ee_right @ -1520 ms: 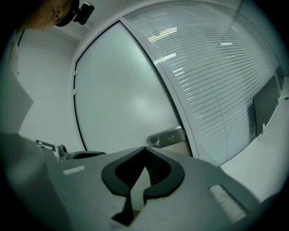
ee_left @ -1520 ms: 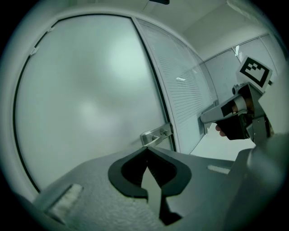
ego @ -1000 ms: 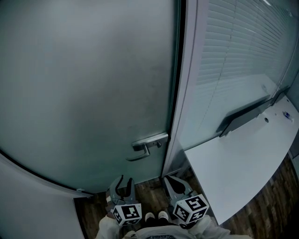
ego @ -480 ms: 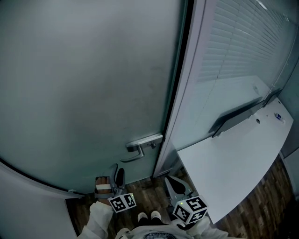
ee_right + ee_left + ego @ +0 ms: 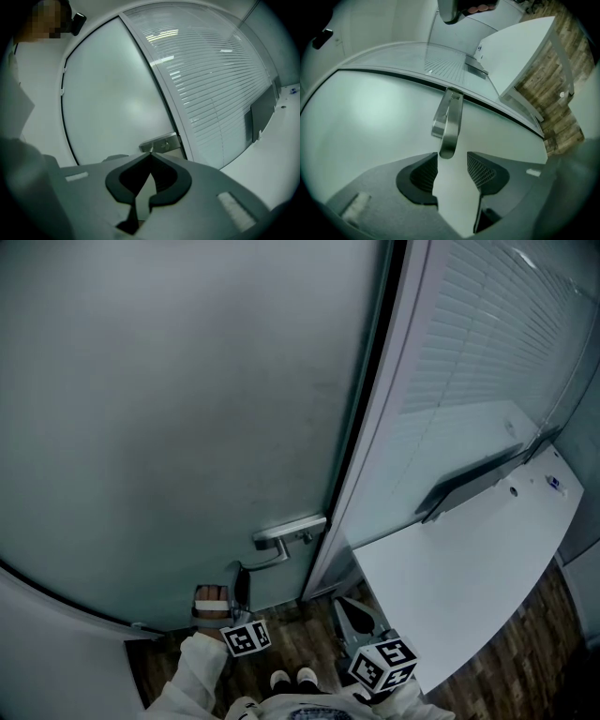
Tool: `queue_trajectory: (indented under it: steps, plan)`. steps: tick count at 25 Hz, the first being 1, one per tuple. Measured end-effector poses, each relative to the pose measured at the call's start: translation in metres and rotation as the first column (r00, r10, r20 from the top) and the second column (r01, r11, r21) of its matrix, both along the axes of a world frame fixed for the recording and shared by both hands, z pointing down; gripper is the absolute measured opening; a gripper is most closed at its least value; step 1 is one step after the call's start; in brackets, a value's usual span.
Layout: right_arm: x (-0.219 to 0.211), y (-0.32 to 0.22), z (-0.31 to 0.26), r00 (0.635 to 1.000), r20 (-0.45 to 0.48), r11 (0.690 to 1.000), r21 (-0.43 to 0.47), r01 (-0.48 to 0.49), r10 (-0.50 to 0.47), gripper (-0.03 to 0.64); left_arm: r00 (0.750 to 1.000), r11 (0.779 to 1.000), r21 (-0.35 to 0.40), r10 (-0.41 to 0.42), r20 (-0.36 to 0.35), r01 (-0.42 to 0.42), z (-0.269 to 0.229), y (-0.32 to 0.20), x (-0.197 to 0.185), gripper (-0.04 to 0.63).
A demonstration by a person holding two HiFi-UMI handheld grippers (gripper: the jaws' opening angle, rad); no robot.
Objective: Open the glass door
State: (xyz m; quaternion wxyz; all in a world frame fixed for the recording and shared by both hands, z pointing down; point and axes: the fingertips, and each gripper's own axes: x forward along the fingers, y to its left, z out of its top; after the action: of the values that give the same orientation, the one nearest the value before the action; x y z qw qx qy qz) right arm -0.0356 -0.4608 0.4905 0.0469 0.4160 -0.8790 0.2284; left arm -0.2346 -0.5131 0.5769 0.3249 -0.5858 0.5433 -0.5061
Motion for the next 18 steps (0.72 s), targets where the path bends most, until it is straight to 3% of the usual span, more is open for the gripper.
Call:
queue_trajectory:
  steps: [5,9,13,18]
  plan:
    - [-0.0016,0.0001,0.0013,1.0,-0.002,1.0,-0.004,0.0,0.0,0.005,0.999,1.0,0.023,0.009,0.044,-0.011,0.0005,-0.0072,0.0017,0.175]
    - [-0.0016,-0.0007,0.0019,1.0,-0.001,1.0,-0.004,-0.001,0.001,0.005,0.998,0.998,0.066,0.002,0.055,-0.006,-0.0062,-0.0085,0.0004,0.109]
    - [-0.004,-0.0032,0.0031,1.0,-0.001,1.0,-0.009,0.004,-0.004,0.005,0.998,0.997,0.075,-0.009,0.06,0.005,-0.0066,-0.0084,-0.0004,0.106]
    - [-0.01,-0.0055,0.0072,1.0,0.001,1.0,-0.022,0.018,-0.018,0.005,0.997,0.99,0.121,-0.073,0.0,0.072,-0.0068,-0.0094,-0.0017,0.103]
